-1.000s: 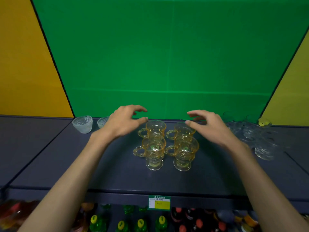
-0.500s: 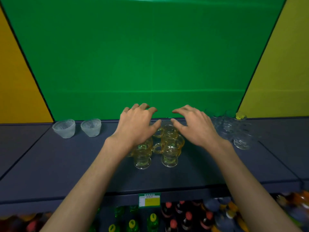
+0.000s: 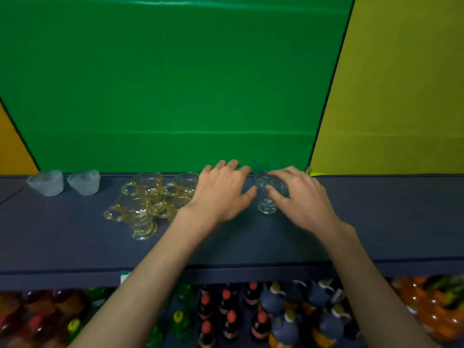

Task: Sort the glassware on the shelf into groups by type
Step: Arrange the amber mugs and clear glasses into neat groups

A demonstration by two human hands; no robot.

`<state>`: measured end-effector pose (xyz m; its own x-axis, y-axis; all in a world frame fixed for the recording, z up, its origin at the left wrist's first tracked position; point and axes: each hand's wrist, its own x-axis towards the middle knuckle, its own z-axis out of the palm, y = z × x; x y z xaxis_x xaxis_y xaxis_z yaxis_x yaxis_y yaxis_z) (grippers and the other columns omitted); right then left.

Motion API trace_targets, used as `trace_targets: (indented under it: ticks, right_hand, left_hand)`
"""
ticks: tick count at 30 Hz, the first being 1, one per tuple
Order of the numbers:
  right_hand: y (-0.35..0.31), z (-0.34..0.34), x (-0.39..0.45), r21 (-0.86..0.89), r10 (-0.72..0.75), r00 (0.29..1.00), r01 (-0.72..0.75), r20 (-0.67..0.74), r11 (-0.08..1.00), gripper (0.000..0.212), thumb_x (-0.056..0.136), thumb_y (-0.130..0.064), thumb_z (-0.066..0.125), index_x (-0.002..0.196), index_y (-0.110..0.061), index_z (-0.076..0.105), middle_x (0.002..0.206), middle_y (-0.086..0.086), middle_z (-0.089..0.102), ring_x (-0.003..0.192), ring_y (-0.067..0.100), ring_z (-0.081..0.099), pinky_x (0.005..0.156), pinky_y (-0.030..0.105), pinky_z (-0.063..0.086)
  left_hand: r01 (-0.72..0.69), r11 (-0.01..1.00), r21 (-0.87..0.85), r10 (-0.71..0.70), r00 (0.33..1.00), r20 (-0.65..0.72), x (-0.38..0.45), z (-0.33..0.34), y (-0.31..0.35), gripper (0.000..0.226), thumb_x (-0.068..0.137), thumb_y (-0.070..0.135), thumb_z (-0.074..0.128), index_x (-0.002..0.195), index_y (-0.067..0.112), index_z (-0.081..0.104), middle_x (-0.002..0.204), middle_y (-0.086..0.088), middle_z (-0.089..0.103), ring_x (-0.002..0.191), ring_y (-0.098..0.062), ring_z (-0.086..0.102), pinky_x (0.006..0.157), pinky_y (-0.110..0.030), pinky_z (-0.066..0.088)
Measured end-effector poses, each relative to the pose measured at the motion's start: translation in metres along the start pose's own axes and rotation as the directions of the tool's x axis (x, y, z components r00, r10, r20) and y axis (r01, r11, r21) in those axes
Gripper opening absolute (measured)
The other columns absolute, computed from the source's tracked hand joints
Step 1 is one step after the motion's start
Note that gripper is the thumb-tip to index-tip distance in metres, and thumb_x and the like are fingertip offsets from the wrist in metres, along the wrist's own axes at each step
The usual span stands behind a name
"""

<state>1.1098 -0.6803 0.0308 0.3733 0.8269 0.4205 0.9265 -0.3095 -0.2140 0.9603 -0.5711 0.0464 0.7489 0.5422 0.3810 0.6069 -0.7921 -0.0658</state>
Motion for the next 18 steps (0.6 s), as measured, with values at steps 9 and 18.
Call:
trace_targets:
  ticks: [9, 18]
  right_hand:
    - [0.095, -0.022, -0.026, 0.053, -0.052, 0.998, 0.050, 0.034, 0.997, 0.047, 0.098, -0.044, 0.052, 0.141, -0.024, 0.053, 0.139, 0.001, 0.056, 0.126, 0.025, 0.052, 0.099, 0.041, 0.042]
    - [0.133, -0.016, -0.024, 0.105, -0.058, 0.995, 0.049, 0.087, 0.993, 0.057, 0.095, -0.048, 0.055, 0.146, -0.023, 0.046, 0.144, 0.002, 0.051, 0.128, 0.025, 0.050, 0.100, 0.042, 0.043]
  left_hand:
    - [0.169, 0.985, 0.027, -0.170, 0.985, 0.016, -0.004, 0.009, 0.093, 0.057, 0.094, 0.056, 0.042, 0.143, 0.026, 0.047, 0.138, -0.004, 0.055, 0.124, -0.029, 0.053, 0.097, -0.044, 0.044]
    - [0.241, 0.970, 0.042, -0.242, 0.970, 0.035, -0.001, 0.015, 0.122, 0.060, 0.095, 0.056, 0.043, 0.146, 0.026, 0.041, 0.146, -0.004, 0.049, 0.129, -0.029, 0.050, 0.098, -0.043, 0.043]
